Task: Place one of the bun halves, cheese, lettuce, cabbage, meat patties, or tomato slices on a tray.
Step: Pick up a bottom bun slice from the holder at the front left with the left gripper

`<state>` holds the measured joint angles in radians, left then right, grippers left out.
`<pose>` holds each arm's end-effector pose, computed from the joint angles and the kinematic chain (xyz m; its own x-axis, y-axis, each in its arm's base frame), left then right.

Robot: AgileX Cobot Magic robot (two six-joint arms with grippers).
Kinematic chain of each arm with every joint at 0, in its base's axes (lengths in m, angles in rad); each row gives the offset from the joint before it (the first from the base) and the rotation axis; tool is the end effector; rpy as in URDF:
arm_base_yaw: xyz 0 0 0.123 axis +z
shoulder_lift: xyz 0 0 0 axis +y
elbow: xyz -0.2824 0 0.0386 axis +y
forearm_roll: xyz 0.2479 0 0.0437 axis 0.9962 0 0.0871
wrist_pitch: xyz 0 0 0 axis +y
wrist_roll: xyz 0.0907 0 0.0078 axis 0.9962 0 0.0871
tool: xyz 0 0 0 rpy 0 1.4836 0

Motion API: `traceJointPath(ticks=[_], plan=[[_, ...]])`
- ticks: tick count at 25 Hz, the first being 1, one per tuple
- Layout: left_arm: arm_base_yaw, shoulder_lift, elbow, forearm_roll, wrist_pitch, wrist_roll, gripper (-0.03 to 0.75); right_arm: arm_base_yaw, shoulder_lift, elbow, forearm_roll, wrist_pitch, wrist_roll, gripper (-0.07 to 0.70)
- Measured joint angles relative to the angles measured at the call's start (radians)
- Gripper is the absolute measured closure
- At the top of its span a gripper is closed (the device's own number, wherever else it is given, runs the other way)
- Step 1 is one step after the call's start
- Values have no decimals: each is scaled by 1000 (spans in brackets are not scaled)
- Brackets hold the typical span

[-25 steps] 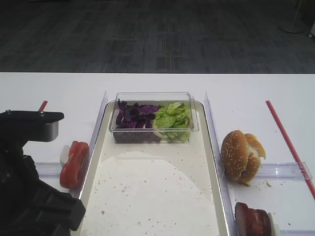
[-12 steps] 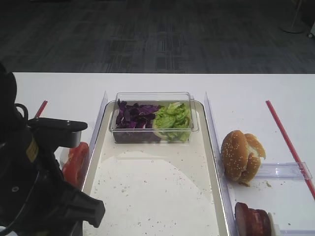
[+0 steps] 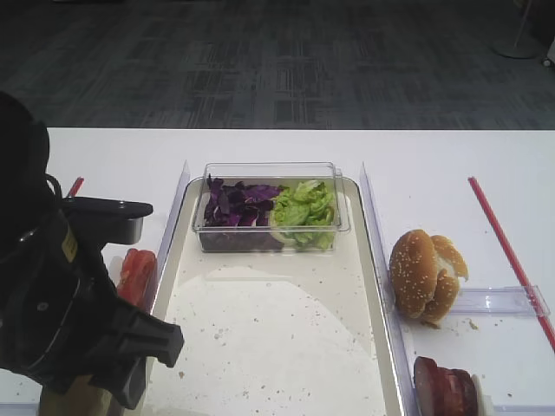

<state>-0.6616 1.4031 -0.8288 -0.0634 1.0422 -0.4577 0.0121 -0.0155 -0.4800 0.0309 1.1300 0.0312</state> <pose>0.1757 -0.1431 0.2191 -0.9851 0.1718 -0.0117 0.1722 0.9827 -0.0682 -0.0080 0.0024 0.2661 -0.5213 0.0381 -0.8525 -0.0128 0.9985 0.0524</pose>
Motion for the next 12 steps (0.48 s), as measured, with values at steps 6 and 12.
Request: traceJointPath(ticks=[6, 12], plan=[[16, 32, 0, -17, -11, 42, 288, 0, 0, 0, 0, 0, 0, 61], [16, 59, 0, -27, -20, 56, 324, 0, 0, 0, 0, 0, 0, 61]])
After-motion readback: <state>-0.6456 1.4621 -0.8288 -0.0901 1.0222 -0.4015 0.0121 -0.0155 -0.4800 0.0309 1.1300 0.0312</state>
